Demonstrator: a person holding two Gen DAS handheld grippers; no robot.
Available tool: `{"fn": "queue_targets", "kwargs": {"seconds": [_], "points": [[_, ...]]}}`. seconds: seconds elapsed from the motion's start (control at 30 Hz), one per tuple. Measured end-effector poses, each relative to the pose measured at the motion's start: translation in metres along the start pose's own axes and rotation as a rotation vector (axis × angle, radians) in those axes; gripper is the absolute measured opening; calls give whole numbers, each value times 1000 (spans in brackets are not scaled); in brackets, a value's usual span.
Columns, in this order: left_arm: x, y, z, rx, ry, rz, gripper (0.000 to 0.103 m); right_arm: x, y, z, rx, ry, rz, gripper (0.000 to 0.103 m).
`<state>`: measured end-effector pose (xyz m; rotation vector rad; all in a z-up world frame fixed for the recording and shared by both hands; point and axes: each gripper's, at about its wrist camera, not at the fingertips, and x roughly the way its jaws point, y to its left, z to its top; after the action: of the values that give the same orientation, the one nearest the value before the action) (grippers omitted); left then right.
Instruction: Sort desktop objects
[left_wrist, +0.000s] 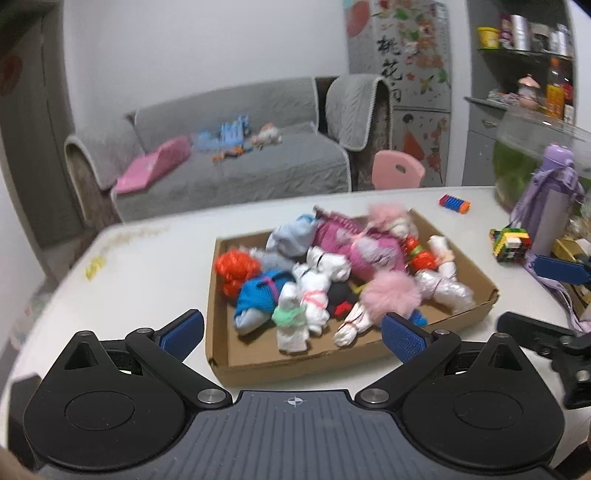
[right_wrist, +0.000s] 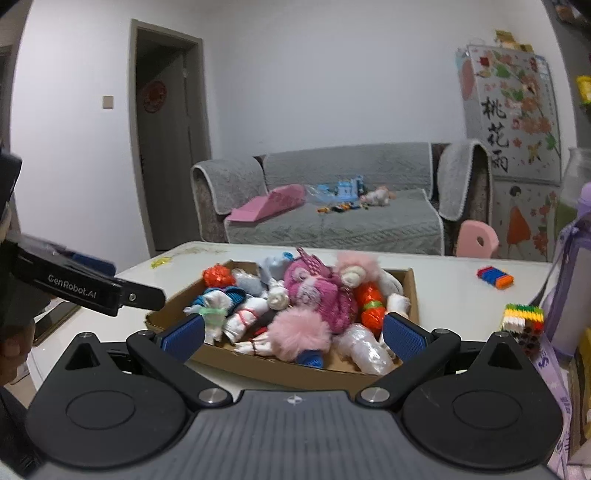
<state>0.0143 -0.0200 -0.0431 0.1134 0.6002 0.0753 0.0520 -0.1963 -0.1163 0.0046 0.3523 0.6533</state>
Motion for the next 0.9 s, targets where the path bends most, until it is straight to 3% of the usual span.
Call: {"fn": "queue_targets", "kwargs": {"seconds": [0.2, 0.3, 0.47, 0.6, 0.9], "points": [[-27, -43, 1, 202, -75, 72, 103, -4, -8, 2, 27, -27, 11, 102], [-28, -55, 2, 215, -70, 77, 102, -7, -10, 0, 42, -32, 8, 102], [-23, -38, 11, 83, -41, -27, 102, -12, -16, -1, 67, -54, -5, 102], [-22, -27, 16, 18, -44, 13, 102, -11, -21, -2, 81, -54, -30, 102], [-20, -11, 19, -76, -18, 25, 102, -5, -22, -6, 77, -26, -50, 102]]}}
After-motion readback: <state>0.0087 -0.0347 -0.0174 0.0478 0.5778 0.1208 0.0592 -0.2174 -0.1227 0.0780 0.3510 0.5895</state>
